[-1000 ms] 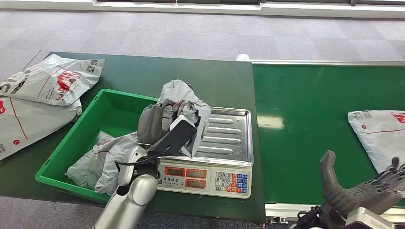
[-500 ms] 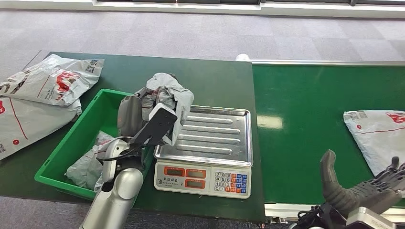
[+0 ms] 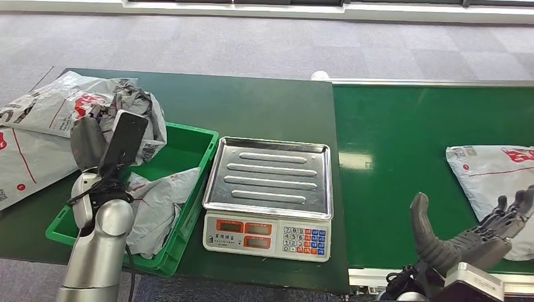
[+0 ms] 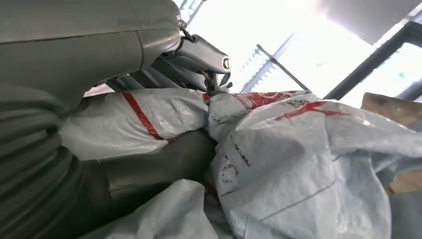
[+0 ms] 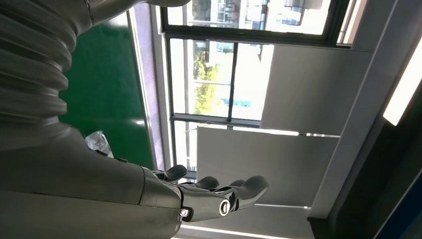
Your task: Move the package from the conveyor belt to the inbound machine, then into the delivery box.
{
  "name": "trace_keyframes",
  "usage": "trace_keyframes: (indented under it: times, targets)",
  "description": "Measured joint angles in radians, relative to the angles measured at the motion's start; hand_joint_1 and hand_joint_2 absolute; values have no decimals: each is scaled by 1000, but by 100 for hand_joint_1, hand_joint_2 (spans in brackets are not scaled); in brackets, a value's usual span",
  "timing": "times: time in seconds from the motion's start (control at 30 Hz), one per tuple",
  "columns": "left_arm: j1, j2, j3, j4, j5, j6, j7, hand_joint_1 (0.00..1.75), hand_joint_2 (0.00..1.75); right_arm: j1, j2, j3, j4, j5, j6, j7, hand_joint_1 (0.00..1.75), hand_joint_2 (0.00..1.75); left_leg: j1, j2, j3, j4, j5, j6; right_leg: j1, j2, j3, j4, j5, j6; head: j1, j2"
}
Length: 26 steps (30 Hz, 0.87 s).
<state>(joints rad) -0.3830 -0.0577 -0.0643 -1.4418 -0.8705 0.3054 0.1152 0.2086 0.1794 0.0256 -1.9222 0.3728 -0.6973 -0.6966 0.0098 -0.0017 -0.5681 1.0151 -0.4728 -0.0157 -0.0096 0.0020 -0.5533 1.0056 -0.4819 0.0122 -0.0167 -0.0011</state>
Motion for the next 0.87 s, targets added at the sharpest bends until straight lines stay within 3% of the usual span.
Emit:
trace_keyframes:
  times: [0.07,0.1,0.33,0.87]
  targets:
    - [2,14,39,1,12,-15,-1,32,175,1,-4,4,4,2,0,3,0,175,0,0,0,0,0,0,0,0,0,0,0,0,0,0]
    - [4,19,57,1,15,-24,0,0,175,2,-6,5,5,3,0,5,0,175,0,0,0,0,0,0,0,0,0,0,0,0,0,0]
    - [46,45,137,3,-13,-76,28,0,175,9,-27,17,10,6,0,21,0,175,0,0,0,0,0,0,-1,0,0,0,0,0,0,0]
    - [100,53,187,-6,-11,-83,8,0,175,19,-47,25,24,3,0,20,0,175,0,0,0,0,1,-1,0,0,0,0,0,0,0,0]
